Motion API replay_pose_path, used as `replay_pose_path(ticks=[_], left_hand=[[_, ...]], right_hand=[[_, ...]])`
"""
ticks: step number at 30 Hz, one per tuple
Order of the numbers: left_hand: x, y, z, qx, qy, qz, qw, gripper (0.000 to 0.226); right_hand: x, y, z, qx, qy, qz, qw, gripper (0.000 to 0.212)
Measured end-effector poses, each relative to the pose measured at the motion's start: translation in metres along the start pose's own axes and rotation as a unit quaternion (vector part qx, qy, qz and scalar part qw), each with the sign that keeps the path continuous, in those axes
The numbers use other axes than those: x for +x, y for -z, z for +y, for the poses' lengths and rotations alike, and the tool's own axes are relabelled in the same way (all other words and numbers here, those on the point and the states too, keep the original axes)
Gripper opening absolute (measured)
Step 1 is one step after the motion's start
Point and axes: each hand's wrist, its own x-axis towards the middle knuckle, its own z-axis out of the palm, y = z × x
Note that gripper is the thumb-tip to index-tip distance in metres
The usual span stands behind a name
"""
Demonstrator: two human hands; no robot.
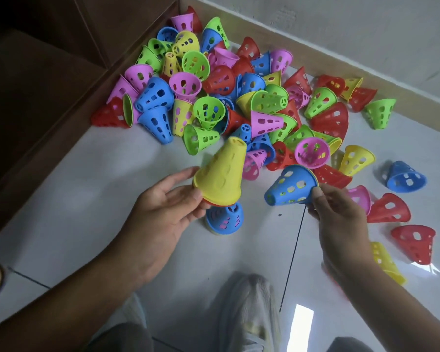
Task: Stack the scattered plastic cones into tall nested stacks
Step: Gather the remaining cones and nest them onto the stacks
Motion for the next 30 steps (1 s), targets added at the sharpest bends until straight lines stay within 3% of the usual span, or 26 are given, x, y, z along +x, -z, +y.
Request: replay_pose_path(ticks=[6, 11, 24, 30], left_hand=[[-0.007, -0.001, -0.02, 0.085, 0.004, -0.039, 0.996, 0.049], [-0.001, 0.005, -0.037, 0.209, -0.02, -0.019, 0.978, 0.044], [0.022, 0.023, -0.042, 0.313, -0.02, -0.042, 0.949, 0.036], [0.029, 0.033, -0.045, 0.441, -0.085, -0.048, 0.892, 0.036]], right_hand=[[-0.015, -0.004, -0.011, 0.152, -0.099, -0.043, 0.982, 0.021], [-0.025, -0.011, -0.022, 0.181, -0.132, -0.09, 0.97, 0.023], [-0.033, -0.017, -0.031, 0.227, -0.158, -0.15, 0.949, 0.028], [-0.036, -0.025, -0.029, 0.223, -0.156, -0.181, 0.945, 0.028]])
